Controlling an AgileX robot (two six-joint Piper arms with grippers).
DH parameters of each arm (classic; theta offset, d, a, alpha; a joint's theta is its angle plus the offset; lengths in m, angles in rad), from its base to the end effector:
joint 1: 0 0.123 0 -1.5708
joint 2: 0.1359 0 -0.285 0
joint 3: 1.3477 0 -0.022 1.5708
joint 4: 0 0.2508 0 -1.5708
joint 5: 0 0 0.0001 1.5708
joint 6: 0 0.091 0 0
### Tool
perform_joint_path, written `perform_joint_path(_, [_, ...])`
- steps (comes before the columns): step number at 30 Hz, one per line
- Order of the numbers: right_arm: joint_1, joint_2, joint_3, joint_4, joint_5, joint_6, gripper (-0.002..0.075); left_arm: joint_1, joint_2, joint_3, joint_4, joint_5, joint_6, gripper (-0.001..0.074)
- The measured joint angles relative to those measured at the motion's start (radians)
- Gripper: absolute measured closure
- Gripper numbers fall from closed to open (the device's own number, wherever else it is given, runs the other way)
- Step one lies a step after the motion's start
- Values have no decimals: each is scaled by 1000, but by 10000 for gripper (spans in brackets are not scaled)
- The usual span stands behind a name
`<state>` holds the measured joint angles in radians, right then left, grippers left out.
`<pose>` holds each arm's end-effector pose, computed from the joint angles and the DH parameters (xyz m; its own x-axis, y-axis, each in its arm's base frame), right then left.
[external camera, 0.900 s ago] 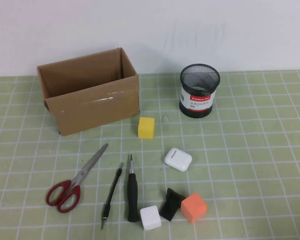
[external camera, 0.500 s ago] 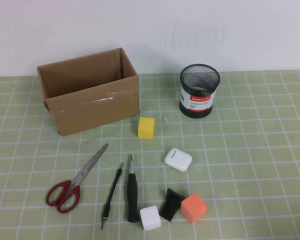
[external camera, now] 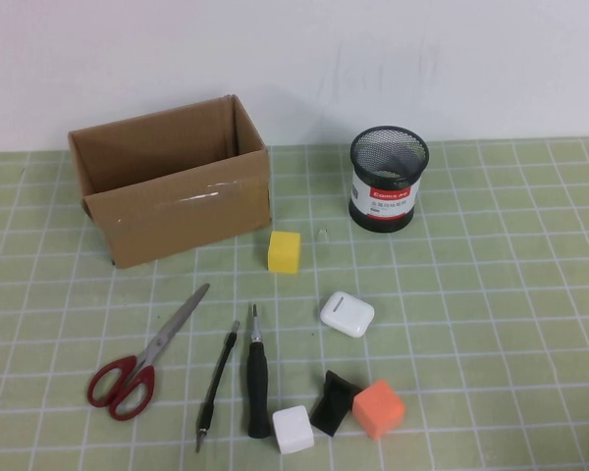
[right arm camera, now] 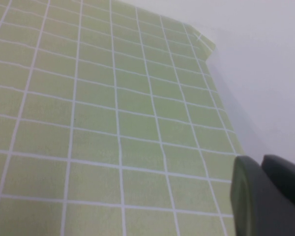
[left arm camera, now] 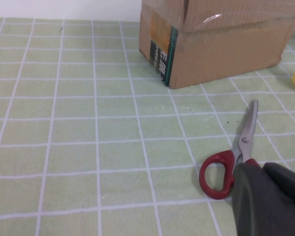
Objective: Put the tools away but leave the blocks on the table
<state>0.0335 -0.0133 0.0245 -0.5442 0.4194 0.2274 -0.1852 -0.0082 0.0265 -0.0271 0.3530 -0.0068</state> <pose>0.0514 -0.0175 0.1734 -0.3198 -0.2787 -0.9056 0.0849 0.9435 -0.3203 0.0523 -0.0107 0.1729 -0.2815 0.0199 -0.9594 0.1840 0.9824 -0.0336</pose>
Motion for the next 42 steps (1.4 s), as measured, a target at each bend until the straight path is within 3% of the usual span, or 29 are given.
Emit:
perform_joint_path(14, [0, 0, 0, 0, 0, 0, 736, 0, 0, 2, 0, -47, 0, 739])
perform_joint_path(23, [0, 0, 0, 0, 0, 0, 736, 0, 0, 2, 0, -572, -5, 739])
perform_joint_path(33, [0, 0, 0, 0, 0, 0, 736, 0, -1, 2, 0, -746, -8, 739])
perform_joint_path(42, [0, 0, 0, 0, 0, 0, 736, 0, -5, -13, 0, -1158, -26, 739])
